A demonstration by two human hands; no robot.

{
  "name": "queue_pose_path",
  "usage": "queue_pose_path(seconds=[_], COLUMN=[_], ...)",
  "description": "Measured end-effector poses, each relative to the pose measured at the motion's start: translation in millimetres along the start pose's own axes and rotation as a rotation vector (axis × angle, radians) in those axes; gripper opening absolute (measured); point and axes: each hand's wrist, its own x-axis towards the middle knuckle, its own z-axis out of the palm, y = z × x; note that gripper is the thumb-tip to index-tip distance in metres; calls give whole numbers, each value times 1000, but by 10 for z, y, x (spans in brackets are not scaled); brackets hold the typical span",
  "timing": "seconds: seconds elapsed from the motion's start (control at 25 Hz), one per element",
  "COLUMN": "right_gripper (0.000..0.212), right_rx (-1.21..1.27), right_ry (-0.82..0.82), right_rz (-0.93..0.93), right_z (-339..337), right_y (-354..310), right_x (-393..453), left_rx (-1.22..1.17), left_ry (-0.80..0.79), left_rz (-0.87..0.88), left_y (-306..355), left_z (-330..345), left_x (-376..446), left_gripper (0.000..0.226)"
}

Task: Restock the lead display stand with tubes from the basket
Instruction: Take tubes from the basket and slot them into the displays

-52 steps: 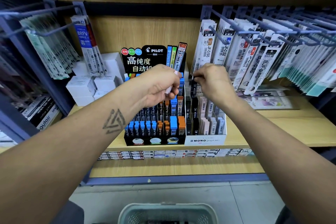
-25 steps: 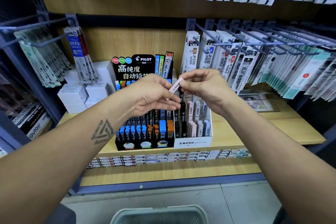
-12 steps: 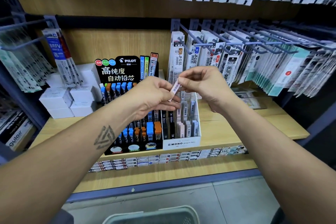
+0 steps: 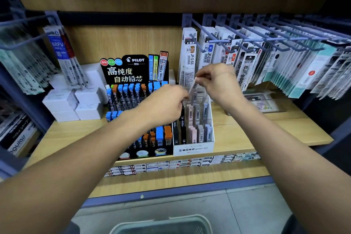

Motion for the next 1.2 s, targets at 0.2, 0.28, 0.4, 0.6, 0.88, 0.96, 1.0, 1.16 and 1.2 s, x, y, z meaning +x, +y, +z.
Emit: queue_pose_path(seconds=[0.2, 0.28, 0.4, 0.6, 0.88, 0.96, 1.0, 1.16, 1.2], right_gripper=[10, 8, 7, 11, 8, 7, 8, 15, 16], right_rx=[-64, 0, 27, -146, -259, -257, -254, -312, -339], right_ry=[-73, -76, -121, -269, -246, -263, -267, -282, -279], right_rz=[-53, -20, -3, -95, -146, -149, -143, -120, -126], right_z=[0, -67, -165, 67, 146, 174, 189, 239, 241], right_y=[-86, -112, -109, -16, 70, 83, 90, 80, 67], right_x=[2, 22, 12, -216, -327, -354, -364, -402, -408], left_rx=[248, 279, 274, 238, 232, 239, 239, 216, 209], left_ry=[-143, -154, -167, -179, -188, -185, -182, -164, -157], left_rz=[75, 72, 68, 81, 93, 98, 100, 109, 111], left_y=[-129, -171, -204, -133, -150, -168, -178, -198, -201], left_z=[193, 202, 217, 221, 245, 258, 270, 288, 285], left_x=[24, 38, 61, 60, 74, 78, 84, 108, 110], left_gripper=[48, 48, 53, 50, 46, 45, 47, 57, 58])
